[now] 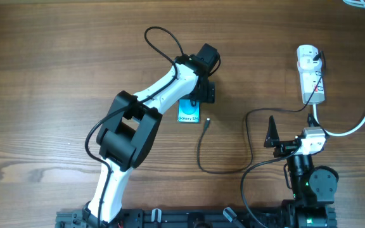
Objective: Plug charger to phone and switch on socket
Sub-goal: 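Close the left gripper on the phone's lower end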
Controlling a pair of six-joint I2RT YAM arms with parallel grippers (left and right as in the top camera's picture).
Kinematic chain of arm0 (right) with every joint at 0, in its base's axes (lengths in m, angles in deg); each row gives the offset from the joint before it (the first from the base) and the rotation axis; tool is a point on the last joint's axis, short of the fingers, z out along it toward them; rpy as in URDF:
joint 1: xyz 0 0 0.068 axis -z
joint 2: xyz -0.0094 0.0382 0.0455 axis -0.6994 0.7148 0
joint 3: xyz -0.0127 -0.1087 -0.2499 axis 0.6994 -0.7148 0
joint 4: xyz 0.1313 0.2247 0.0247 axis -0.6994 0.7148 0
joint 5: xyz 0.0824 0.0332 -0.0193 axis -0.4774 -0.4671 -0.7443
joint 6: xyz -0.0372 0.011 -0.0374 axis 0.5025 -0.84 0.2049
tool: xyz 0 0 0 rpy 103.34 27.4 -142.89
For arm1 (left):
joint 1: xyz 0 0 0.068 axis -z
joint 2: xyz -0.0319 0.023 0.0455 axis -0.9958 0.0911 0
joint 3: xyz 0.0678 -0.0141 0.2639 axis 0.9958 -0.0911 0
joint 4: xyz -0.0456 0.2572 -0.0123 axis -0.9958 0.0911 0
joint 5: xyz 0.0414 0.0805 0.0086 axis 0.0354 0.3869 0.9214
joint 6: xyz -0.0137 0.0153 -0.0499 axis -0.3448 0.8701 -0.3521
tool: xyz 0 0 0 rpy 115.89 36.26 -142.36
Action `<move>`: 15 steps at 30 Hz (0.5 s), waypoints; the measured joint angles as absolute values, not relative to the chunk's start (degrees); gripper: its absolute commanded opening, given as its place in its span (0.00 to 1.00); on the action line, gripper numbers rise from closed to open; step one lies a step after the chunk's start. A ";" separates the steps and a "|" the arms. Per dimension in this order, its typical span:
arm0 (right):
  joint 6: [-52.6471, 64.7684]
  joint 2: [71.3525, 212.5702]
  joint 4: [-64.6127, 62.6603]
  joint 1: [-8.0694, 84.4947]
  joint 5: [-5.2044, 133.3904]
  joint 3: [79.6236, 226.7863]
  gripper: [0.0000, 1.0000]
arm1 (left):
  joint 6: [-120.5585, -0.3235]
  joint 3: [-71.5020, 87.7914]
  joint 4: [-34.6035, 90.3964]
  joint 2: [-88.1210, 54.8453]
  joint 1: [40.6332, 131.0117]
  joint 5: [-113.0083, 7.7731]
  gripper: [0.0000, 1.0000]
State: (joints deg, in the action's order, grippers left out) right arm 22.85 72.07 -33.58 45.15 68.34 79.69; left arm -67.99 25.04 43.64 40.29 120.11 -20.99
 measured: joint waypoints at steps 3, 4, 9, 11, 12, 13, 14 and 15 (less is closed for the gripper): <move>22.85 72.07 -33.58 45.15 68.34 79.69 1.00 | -67.95 25.04 44.93 40.29 120.15 -21.41 1.00; 22.85 72.07 -33.58 45.15 68.34 79.69 1.00 | -67.95 25.04 45.15 40.29 120.15 -21.71 1.00; 22.85 72.07 -33.58 45.15 68.34 79.69 1.00 | -67.95 25.06 47.60 40.29 120.15 -22.76 1.00; 22.85 72.07 -33.58 45.15 68.34 79.69 1.00 | -67.95 25.06 47.69 40.29 120.15 -22.85 1.00; 22.85 72.07 -33.58 45.15 68.34 79.69 1.00 | -67.97 25.06 47.75 40.29 120.15 -22.89 1.00; 22.85 72.07 -33.58 45.15 68.34 79.69 1.00 | -67.95 25.06 47.78 40.27 120.15 -22.91 1.00; 22.85 72.07 -33.58 45.15 68.34 79.69 1.00 | -67.95 25.06 47.80 40.29 120.15 -22.91 1.00; 22.85 72.07 -33.58 45.15 68.34 79.69 1.00 | -67.95 25.06 47.80 40.29 120.15 -22.91 1.00</move>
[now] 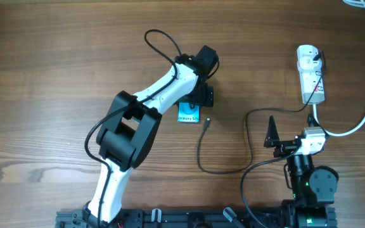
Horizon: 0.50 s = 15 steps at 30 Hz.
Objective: Plug charger to phone and switch on socket
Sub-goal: 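Close the left gripper on the phone's lower end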
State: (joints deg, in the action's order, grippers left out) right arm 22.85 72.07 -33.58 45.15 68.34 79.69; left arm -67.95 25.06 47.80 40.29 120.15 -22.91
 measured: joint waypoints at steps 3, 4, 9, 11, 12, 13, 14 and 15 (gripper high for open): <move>22.85 72.07 -33.58 45.15 68.34 79.69 1.00 | -67.95 25.06 47.69 40.27 120.15 -22.91 1.00; 22.85 72.07 -33.58 45.15 68.34 79.69 1.00 | -67.95 25.06 47.67 40.27 120.15 -22.91 1.00; 22.85 72.07 -33.58 45.15 68.34 79.69 1.00 | -67.97 25.06 47.64 40.27 120.15 -22.91 0.98; 22.85 72.07 -33.58 45.15 68.34 79.69 1.00 | -67.97 25.06 47.62 40.27 120.15 -22.94 0.96; 22.85 72.07 -33.58 45.15 68.34 79.69 1.00 | -67.97 25.06 47.62 40.27 120.15 -22.94 0.95; 22.85 72.07 -33.58 45.15 68.37 79.69 1.00 | -67.99 25.06 47.60 40.27 120.15 -22.96 0.93; 22.85 72.07 -33.58 45.15 68.34 79.69 1.00 | -67.97 25.06 47.58 40.27 120.15 -22.96 0.90; 22.85 72.07 -33.58 45.15 68.34 79.69 1.00 | -67.99 25.06 47.58 40.27 120.15 -22.98 0.87</move>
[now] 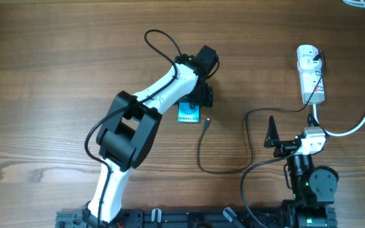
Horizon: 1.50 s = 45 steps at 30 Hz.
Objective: Plug charger to phone and switch on socket
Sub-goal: 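Close the left gripper on the phone's lower end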
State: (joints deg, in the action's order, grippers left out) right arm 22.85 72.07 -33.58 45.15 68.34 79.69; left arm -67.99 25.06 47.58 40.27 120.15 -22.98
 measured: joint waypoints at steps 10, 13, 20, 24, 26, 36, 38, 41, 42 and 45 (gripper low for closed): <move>22.85 72.07 -33.58 45.15 68.34 79.69 1.00 | -67.99 25.06 47.51 40.20 120.15 -23.18 0.75; 22.85 72.07 -33.58 45.15 68.34 79.69 1.00 | -67.99 25.06 47.51 40.20 120.15 -23.15 0.78; 22.85 72.07 -33.58 45.15 68.34 79.69 1.00 | -67.99 25.06 47.51 40.20 120.15 -23.15 0.78; 22.85 72.07 -33.58 45.15 68.34 79.69 1.00 | -67.99 25.06 47.51 40.20 120.15 -23.18 0.75; 22.85 72.10 -33.58 45.15 68.37 79.69 0.99 | -67.99 25.06 47.51 40.18 120.13 -23.18 0.75; 22.85 72.07 -33.58 45.15 68.34 79.69 1.00 | -67.99 24.23 48.98 39.20 120.15 -25.19 0.75; 22.85 72.07 -33.58 45.15 68.34 79.69 1.00 | -68.01 23.55 49.87 38.45 120.15 -26.59 0.75; 22.85 72.07 -33.58 45.15 68.34 79.69 1.00 | -67.99 23.29 50.97 36.64 120.17 -28.38 0.75; 22.85 72.07 -33.58 45.15 68.34 79.69 1.00 | -68.01 23.29 51.21 36.09 120.26 -28.60 0.75; 22.85 72.07 -33.58 45.15 68.37 79.69 1.00 | -67.99 23.29 52.41 33.29 120.30 -29.45 0.75</move>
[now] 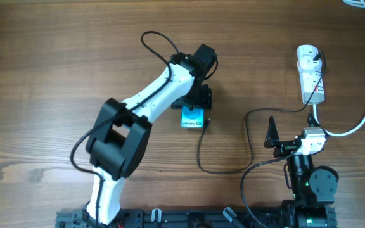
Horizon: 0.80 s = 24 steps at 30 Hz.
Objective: Plug charger to phone and switch on socket
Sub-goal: 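Close the left gripper on the phone's lower end, then lift the phone with the left gripper and tilt it upright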
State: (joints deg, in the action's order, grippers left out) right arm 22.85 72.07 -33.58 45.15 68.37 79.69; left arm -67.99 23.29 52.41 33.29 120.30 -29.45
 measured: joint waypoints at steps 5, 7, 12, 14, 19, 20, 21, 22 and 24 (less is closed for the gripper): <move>22.85 72.07 -33.58 45.15 68.34 79.69 1.00 | -68.01 23.29 54.44 31.04 120.30 -33.32 0.76; 22.85 72.07 -33.58 45.15 68.37 79.69 1.00 | -68.01 23.29 55.21 30.87 120.30 -36.47 0.76; 22.85 72.07 -33.58 45.15 68.37 79.69 1.00 | -68.01 23.29 55.62 30.87 120.30 -47.70 0.76; 22.85 72.07 -33.58 45.15 68.34 79.69 1.00 | -68.01 23.29 55.62 30.87 120.30 -52.14 0.76; 22.85 72.07 -33.58 45.15 68.34 79.69 1.00 | -68.01 23.29 54.22 30.85 120.30 -66.85 0.75; 22.85 72.07 -33.58 45.15 68.34 79.69 1.00 | -68.01 23.29 53.83 30.85 120.30 -69.73 0.75; 22.85 72.07 -33.58 45.15 68.37 79.69 1.00 | -68.01 23.27 53.28 30.85 120.30 -73.56 0.75; 22.85 72.07 -33.58 45.15 68.34 79.69 1.00 | -68.04 23.27 52.87 30.85 120.30 -75.90 0.75; 22.85 72.07 -33.58 45.15 68.34 79.69 1.00 | -68.01 23.25 51.29 30.85 120.30 -81.29 0.75</move>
